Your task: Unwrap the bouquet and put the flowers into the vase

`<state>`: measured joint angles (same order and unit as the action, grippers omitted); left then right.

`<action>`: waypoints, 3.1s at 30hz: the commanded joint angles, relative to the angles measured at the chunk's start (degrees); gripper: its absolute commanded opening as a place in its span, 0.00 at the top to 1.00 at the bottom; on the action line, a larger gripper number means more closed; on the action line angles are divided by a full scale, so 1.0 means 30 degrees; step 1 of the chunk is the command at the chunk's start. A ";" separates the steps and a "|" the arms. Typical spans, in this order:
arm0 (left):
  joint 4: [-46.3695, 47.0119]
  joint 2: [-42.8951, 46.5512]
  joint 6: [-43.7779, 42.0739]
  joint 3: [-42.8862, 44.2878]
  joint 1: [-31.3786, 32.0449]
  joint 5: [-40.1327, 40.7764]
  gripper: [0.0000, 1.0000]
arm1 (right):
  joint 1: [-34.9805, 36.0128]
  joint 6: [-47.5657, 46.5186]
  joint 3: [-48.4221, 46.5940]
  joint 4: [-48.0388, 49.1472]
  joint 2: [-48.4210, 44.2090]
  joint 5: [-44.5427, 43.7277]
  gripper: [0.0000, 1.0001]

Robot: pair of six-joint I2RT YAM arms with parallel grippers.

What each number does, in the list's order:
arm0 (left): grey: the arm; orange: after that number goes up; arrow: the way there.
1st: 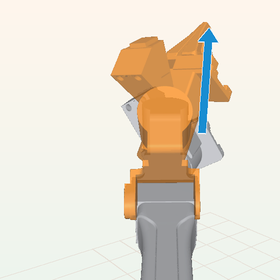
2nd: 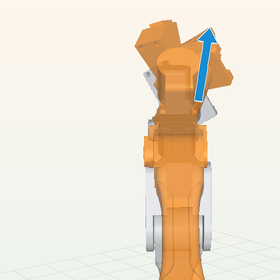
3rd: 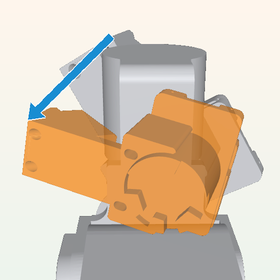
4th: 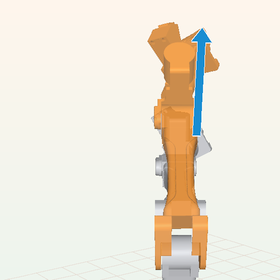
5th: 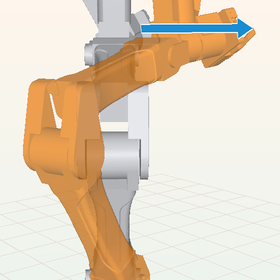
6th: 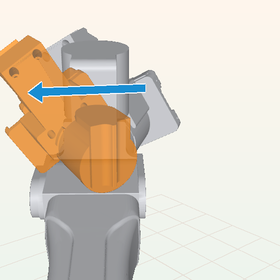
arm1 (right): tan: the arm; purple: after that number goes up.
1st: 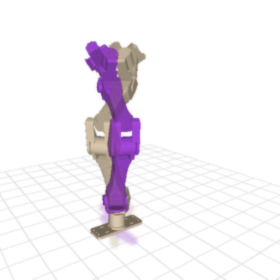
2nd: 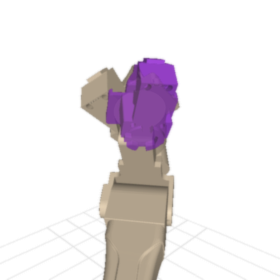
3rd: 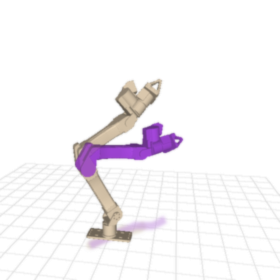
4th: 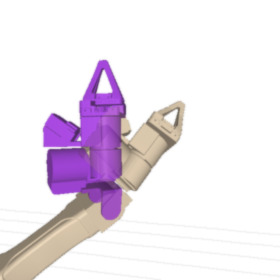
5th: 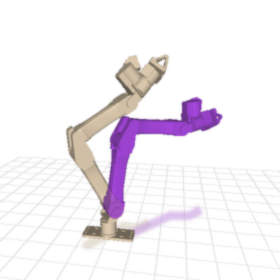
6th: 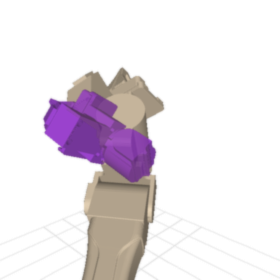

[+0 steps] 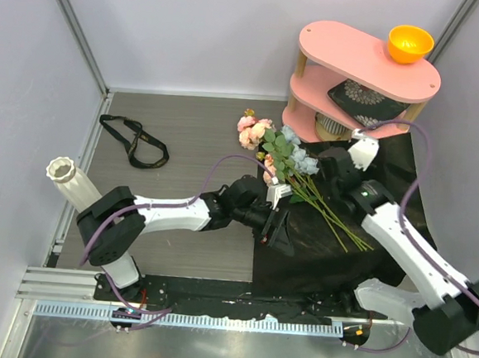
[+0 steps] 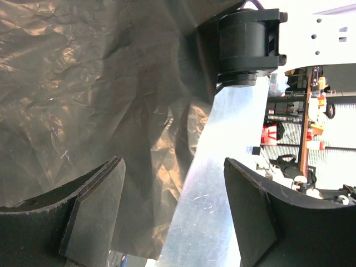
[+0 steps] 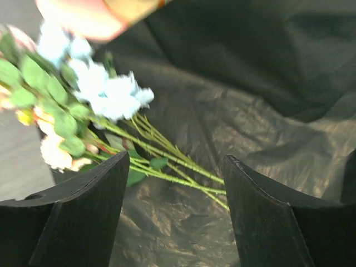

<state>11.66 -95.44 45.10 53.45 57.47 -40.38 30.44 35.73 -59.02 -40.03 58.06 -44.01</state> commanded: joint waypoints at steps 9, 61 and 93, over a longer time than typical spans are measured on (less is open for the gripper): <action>-0.0869 0.4796 -0.0825 -0.1907 -0.0290 0.3700 0.18 | -0.9061 0.7305 0.7224 -0.2592 -0.7557 0.2194 0.31; -0.2686 1.0514 -0.0707 -0.4106 -0.1023 0.7220 0.09 | -0.2059 -1.2582 -0.4231 0.2005 1.5391 0.8752 0.64; -0.2540 1.0894 0.0433 -0.4310 -0.1023 0.8390 0.07 | 0.1746 -1.6415 -0.3732 0.6456 1.0621 -0.0592 0.99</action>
<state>2.24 -64.12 44.71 39.81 54.63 -17.65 32.58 -7.60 -68.60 -30.00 99.35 -34.63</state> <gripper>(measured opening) 0.933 0.108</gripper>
